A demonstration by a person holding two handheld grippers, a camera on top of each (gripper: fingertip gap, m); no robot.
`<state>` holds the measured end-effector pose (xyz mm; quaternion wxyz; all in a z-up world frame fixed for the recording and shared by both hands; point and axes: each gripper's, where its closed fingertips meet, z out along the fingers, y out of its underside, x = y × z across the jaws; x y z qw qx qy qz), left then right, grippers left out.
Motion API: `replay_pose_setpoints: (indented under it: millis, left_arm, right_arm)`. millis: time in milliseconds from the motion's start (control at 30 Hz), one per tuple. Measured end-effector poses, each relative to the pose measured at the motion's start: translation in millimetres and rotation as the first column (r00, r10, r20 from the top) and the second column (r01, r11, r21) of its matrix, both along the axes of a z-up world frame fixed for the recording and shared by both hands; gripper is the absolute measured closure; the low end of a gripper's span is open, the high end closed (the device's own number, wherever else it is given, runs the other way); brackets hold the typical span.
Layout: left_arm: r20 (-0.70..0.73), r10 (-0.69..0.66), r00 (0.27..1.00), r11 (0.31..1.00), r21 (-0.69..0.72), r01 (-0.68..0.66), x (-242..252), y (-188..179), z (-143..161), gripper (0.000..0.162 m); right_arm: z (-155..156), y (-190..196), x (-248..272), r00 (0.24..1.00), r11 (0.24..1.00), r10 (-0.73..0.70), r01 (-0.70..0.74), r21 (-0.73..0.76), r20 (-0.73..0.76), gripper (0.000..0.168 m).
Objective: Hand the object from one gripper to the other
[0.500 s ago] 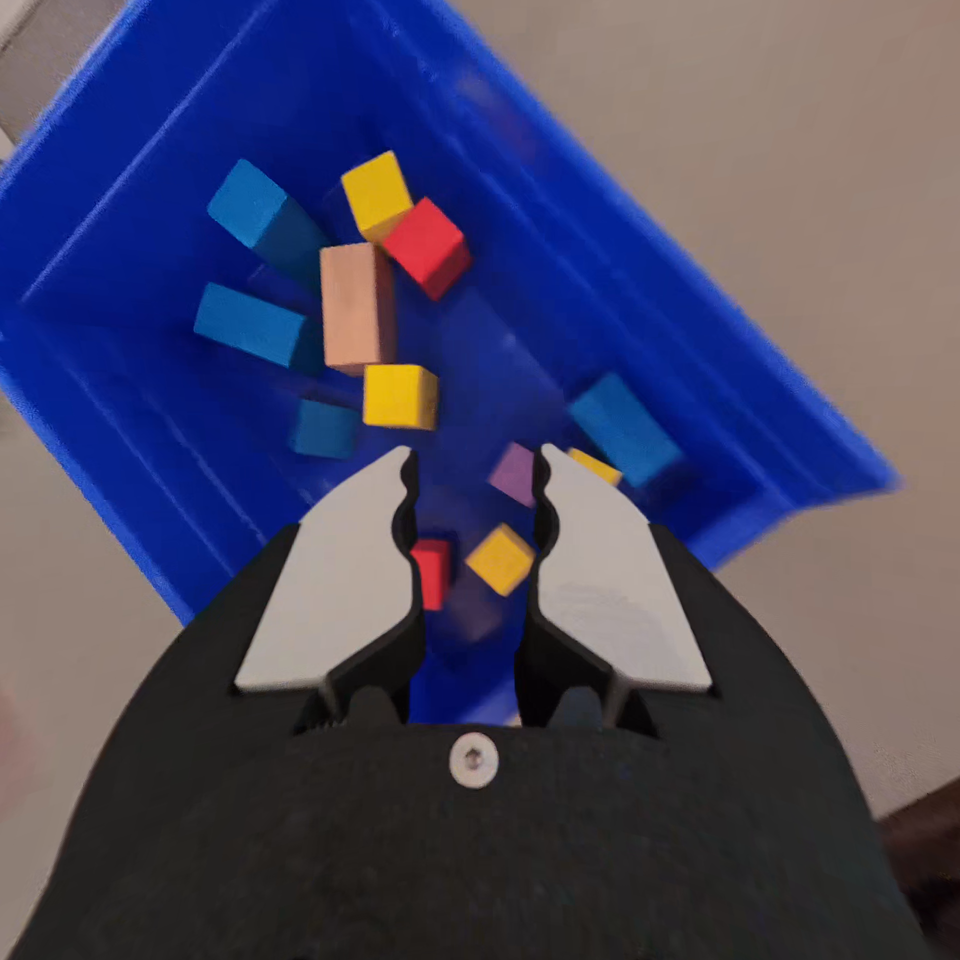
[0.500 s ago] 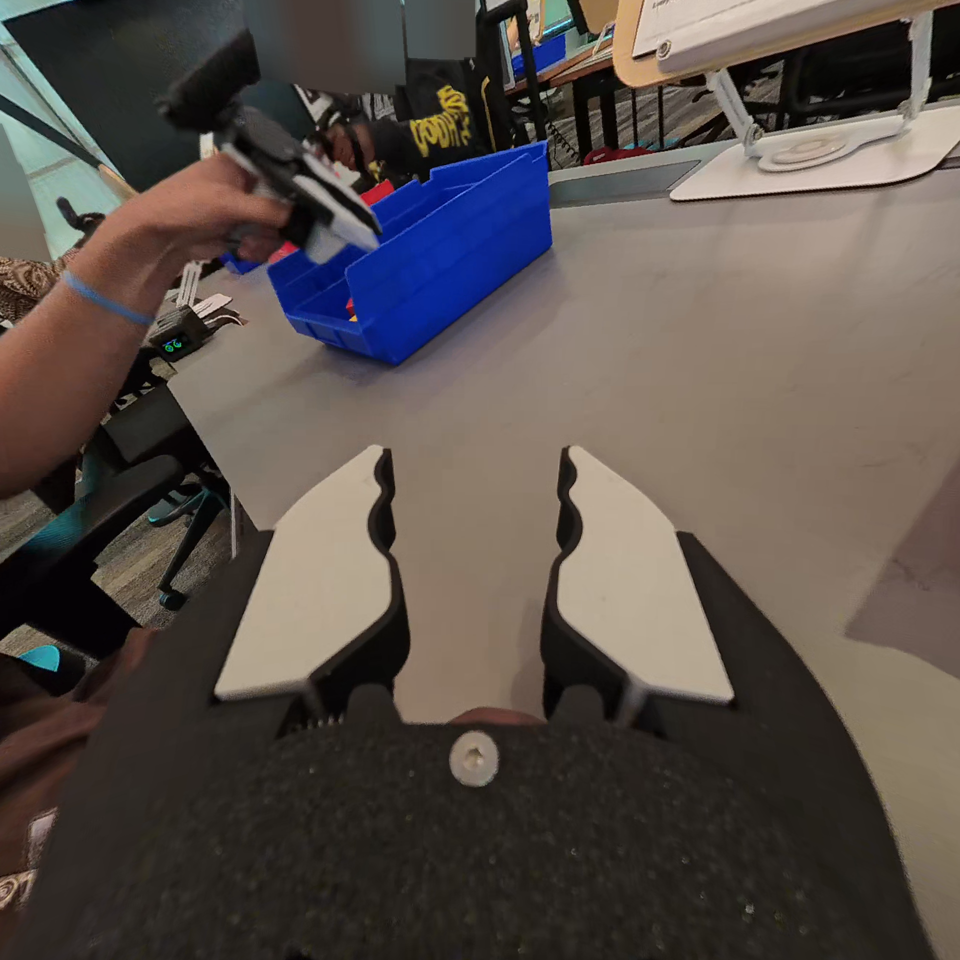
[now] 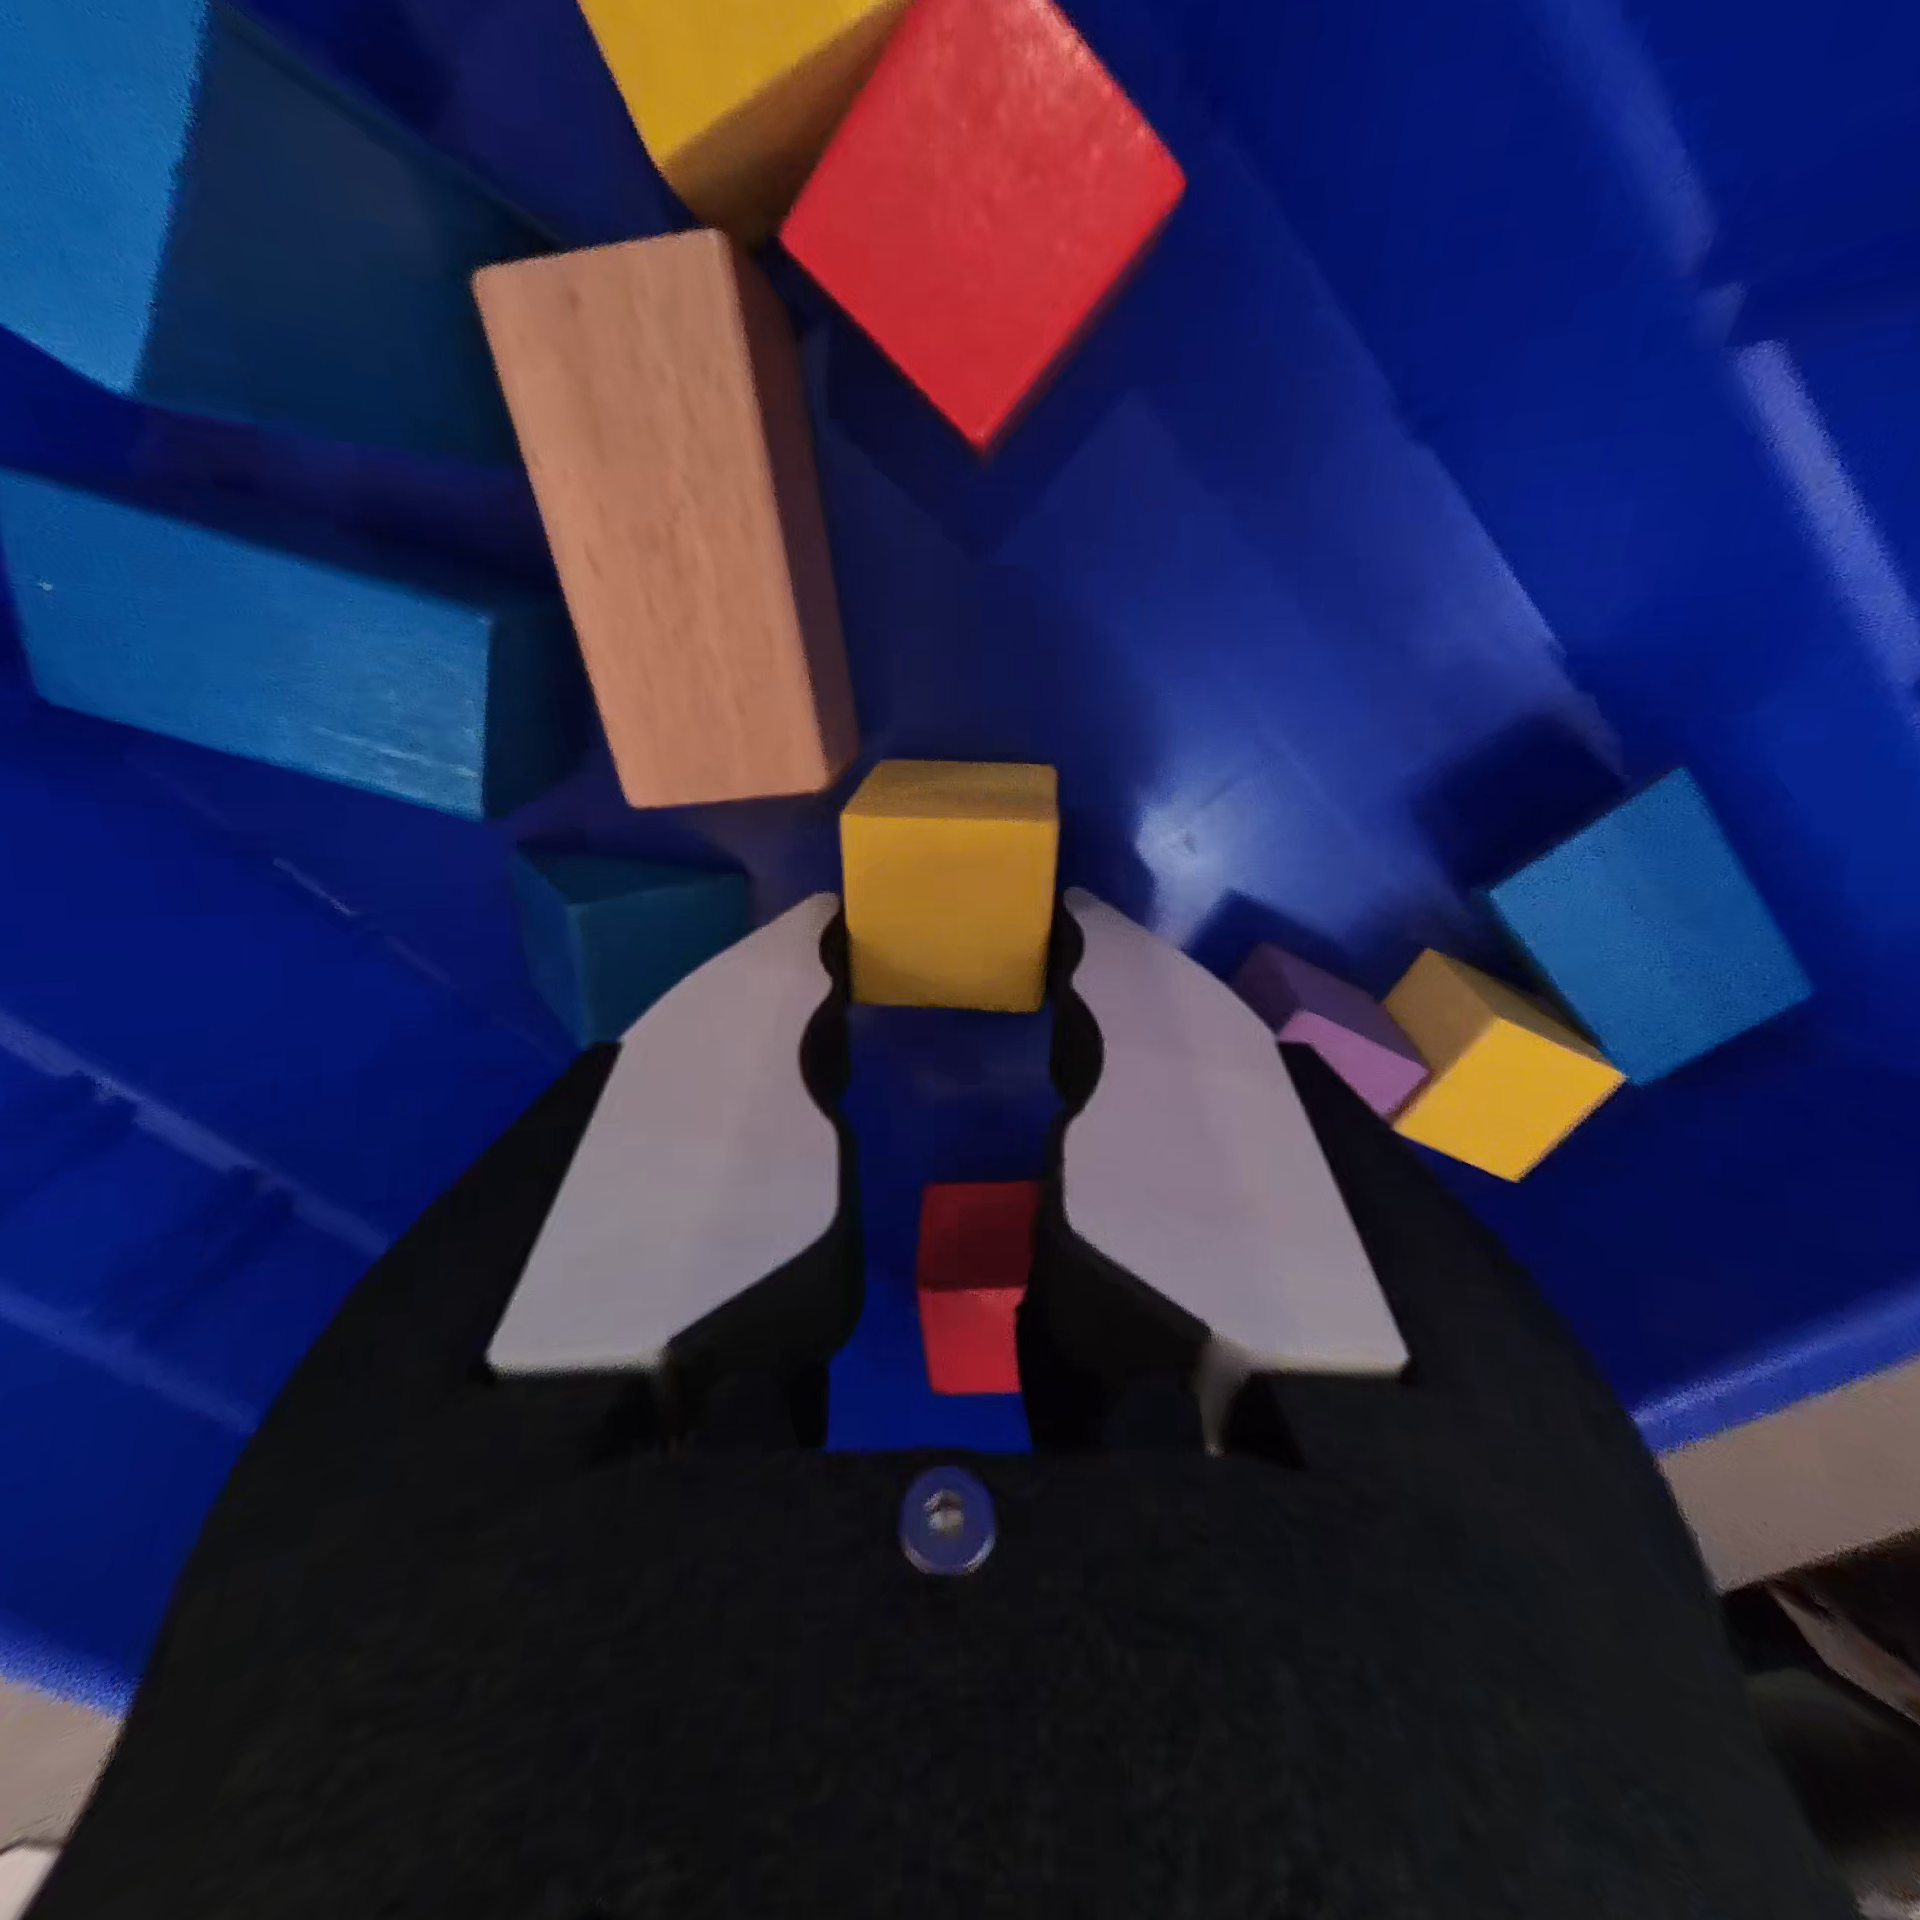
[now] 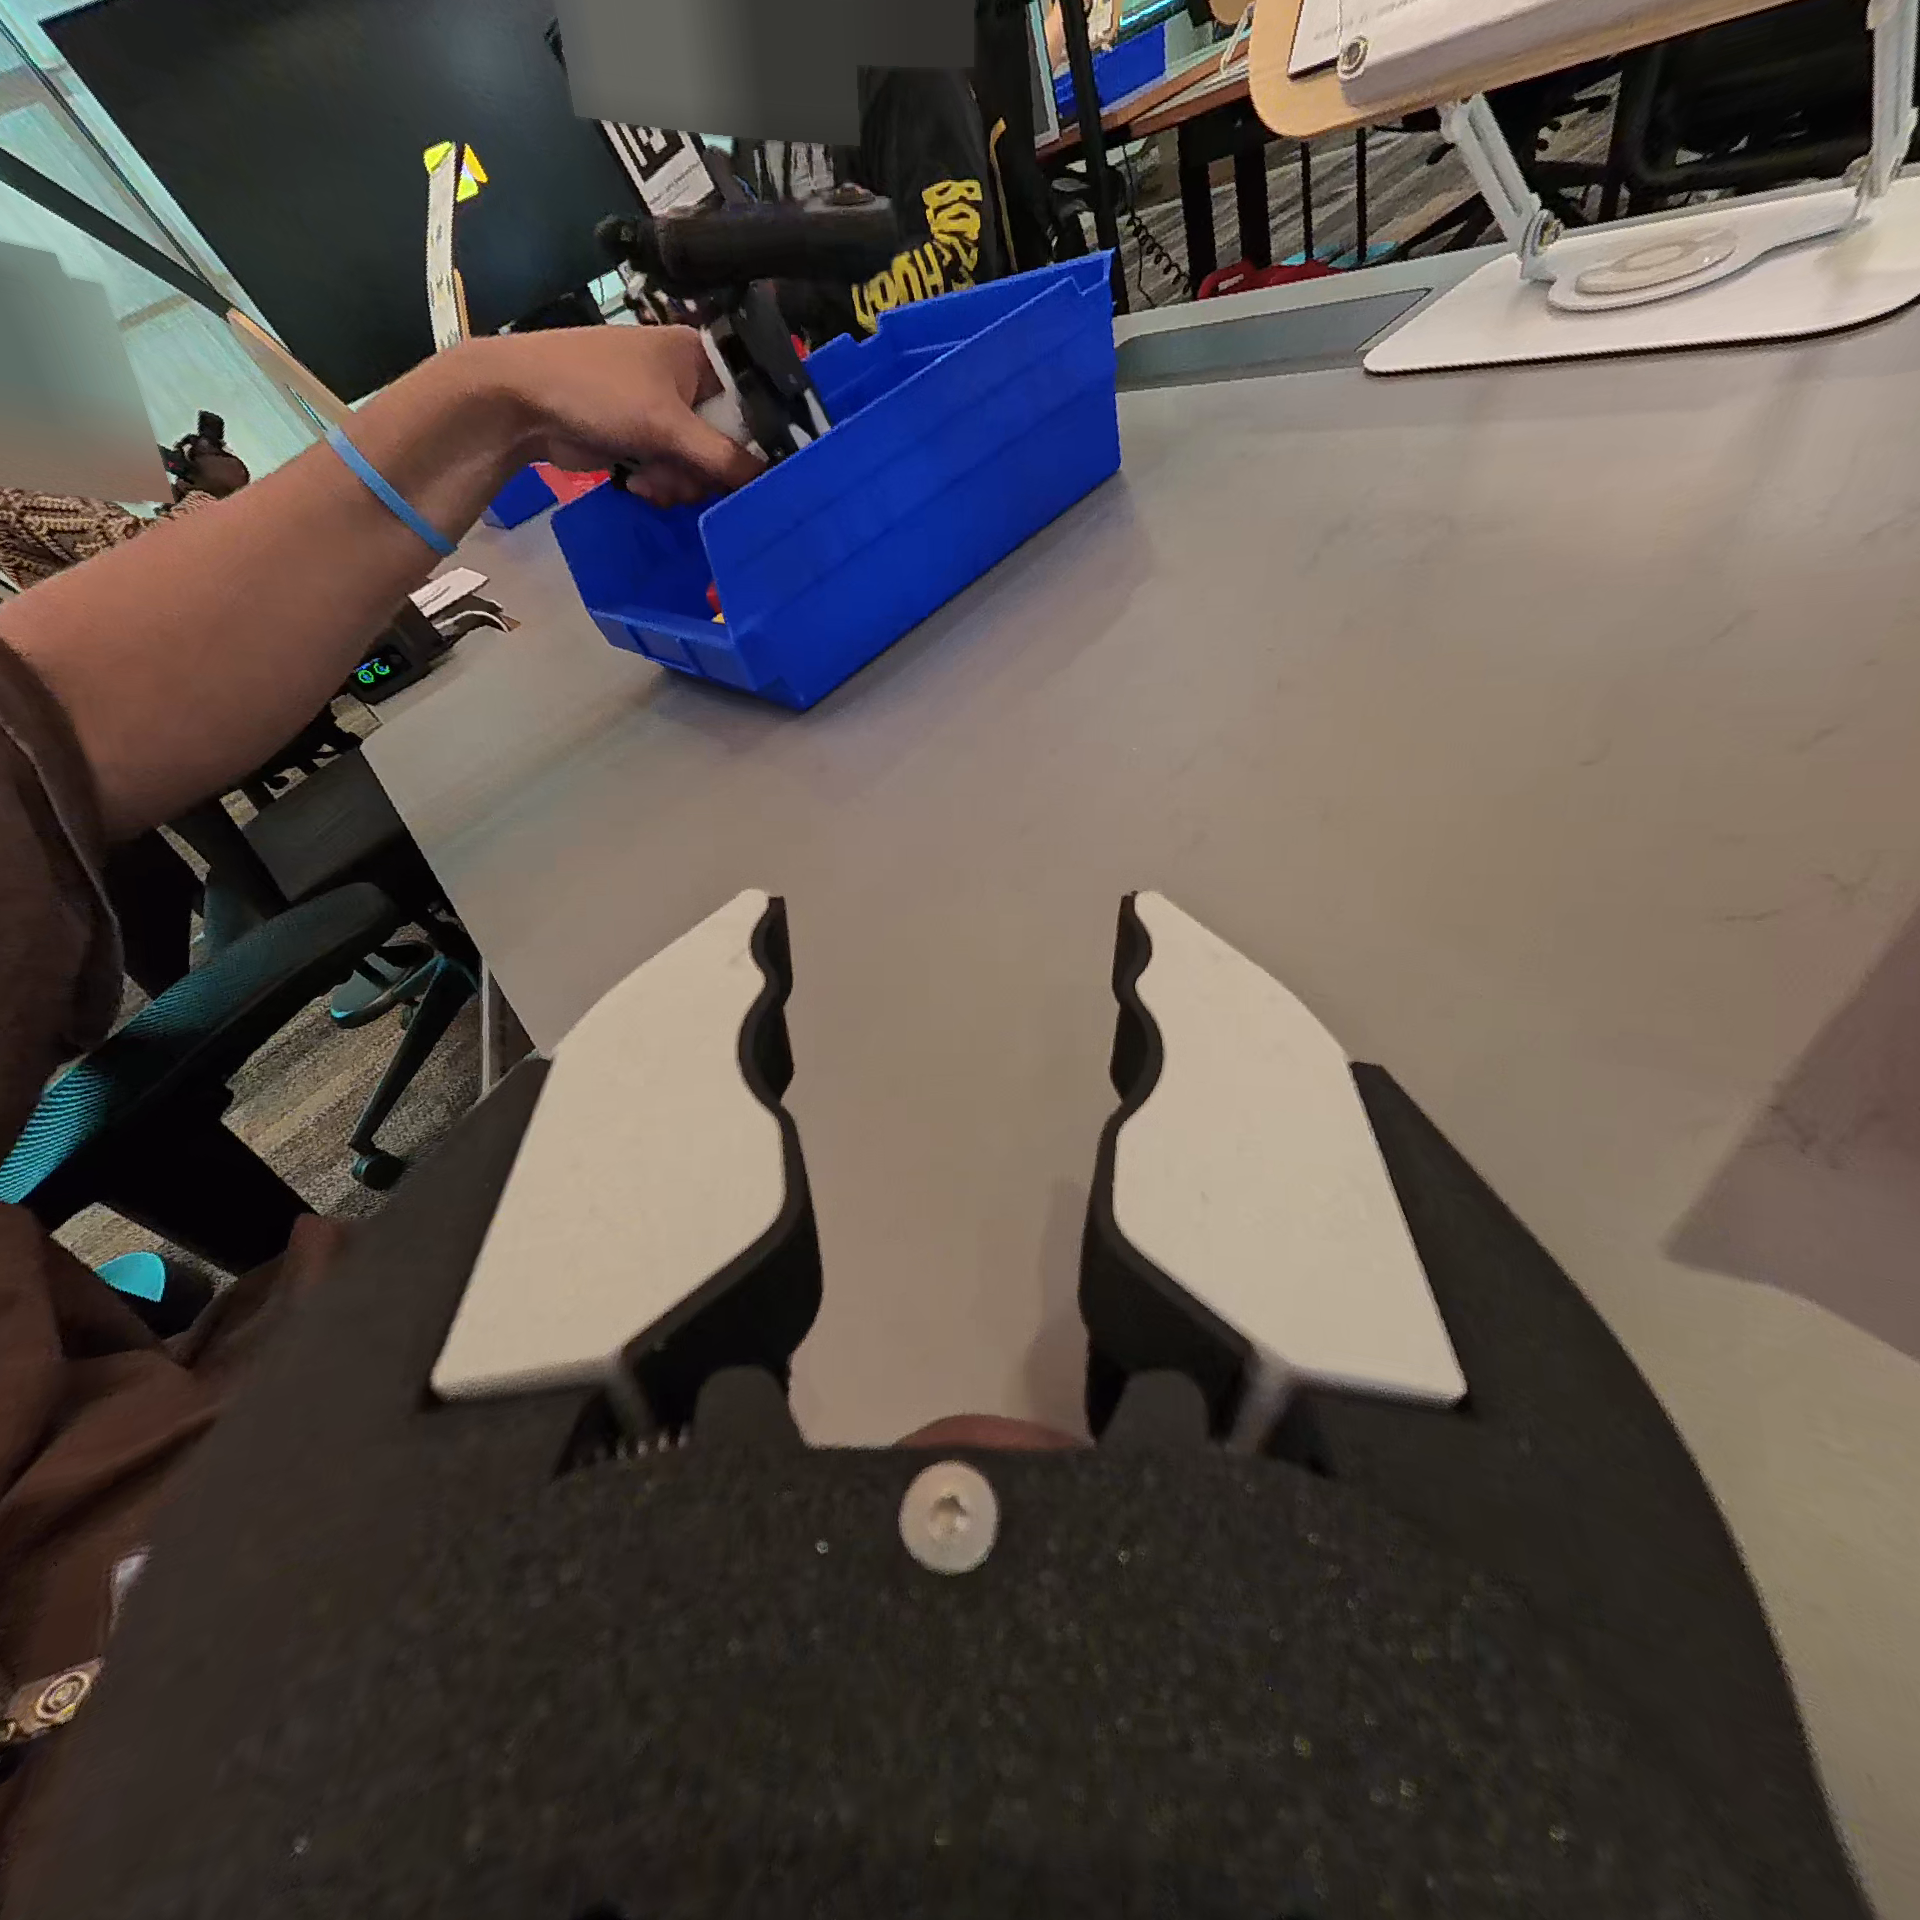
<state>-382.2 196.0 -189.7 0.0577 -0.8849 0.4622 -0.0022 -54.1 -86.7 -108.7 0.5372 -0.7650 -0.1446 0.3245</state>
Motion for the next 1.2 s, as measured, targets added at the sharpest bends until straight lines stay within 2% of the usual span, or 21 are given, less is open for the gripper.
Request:
replay_pose_setpoints:
  millis: [133,200,267,300,367,467,533,633,700,867,1000,1033,1100,1167,1200]
  left_arm:
    - [0.061,0.026,0.998,0.998,0.056,-0.030,0,-4,19,0.127]
    - [0.159,0.025,0.987,0.996,0.085,-0.039,6,-12,38,0.127]
    - [0.331,0.023,0.943,0.994,0.091,-0.056,17,-27,63,0.127]
    - [0.438,0.021,0.899,0.995,0.080,-0.062,25,-36,78,0.127]
    - [0.646,0.057,0.761,0.996,0.011,-0.084,44,-55,106,0.127]
    - [0.859,0.158,0.488,0.986,-0.159,-0.039,77,-86,143,0.128]
    - [0.904,0.253,0.345,0.958,-0.284,0.042,104,-107,158,0.128]
    - [0.893,0.390,0.225,0.883,-0.432,0.181,151,-137,172,0.128]
    - [0.858,0.475,0.197,0.825,-0.512,0.241,184,-153,176,0.128]
    - [0.765,0.604,0.222,0.689,-0.642,0.336,251,-185,171,0.128]
    - [0.738,0.639,0.218,0.633,-0.665,0.396,276,-199,172,0.128]
    - [0.737,0.637,0.227,0.622,-0.665,0.413,279,-203,172,0.128]
    - [0.729,0.640,0.242,0.603,-0.672,0.430,281,-209,171,0.128]
    - [0.729,0.642,0.236,0.596,-0.669,0.444,278,-211,172,0.128]
    - [0.746,0.627,0.223,0.615,-0.650,0.446,276,-212,172,0.127]
  right_arm:
    - [2,-1,-2,1.000,1.000,0.012,-0.012,0.006,-0.005,0.109]
    - [-2,-2,-3,1.000,1.000,0.019,-0.019,0.000,0.015,0.109]
    - [-1,-2,-6,0.999,1.000,0.031,-0.031,-0.004,0.006,0.109]
    - [0,-1,-6,1.000,1.000,0.031,-0.031,0.000,0.001,0.109]
    - [1,5,-5,0.999,0.999,0.029,-0.029,0.017,0.013,0.110]
    - [5,21,-6,0.996,0.996,0.038,-0.044,0.074,0.083,0.109]
    - [13,34,-11,0.983,0.984,0.060,-0.088,0.157,0.174,0.108]
    - [33,52,-26,0.949,0.939,0.097,-0.186,0.288,0.299,0.107]
    - [51,63,-39,0.933,0.902,0.116,-0.243,0.358,0.341,0.108]
    - [90,92,-62,0.922,0.834,0.151,-0.312,0.454,0.356,0.109]
    - [92,104,-70,0.925,0.836,0.212,-0.339,0.431,0.317,0.109]
    - [88,106,-70,0.923,0.838,0.220,-0.345,0.422,0.317,0.113]
    - [85,99,-71,0.912,0.821,0.277,-0.389,0.419,0.304,0.133]
    - [86,96,-72,0.918,0.814,0.262,-0.377,0.442,0.299,0.133]
    - [86,95,-72,0.916,0.812,0.263,-0.379,0.443,0.302,0.133]
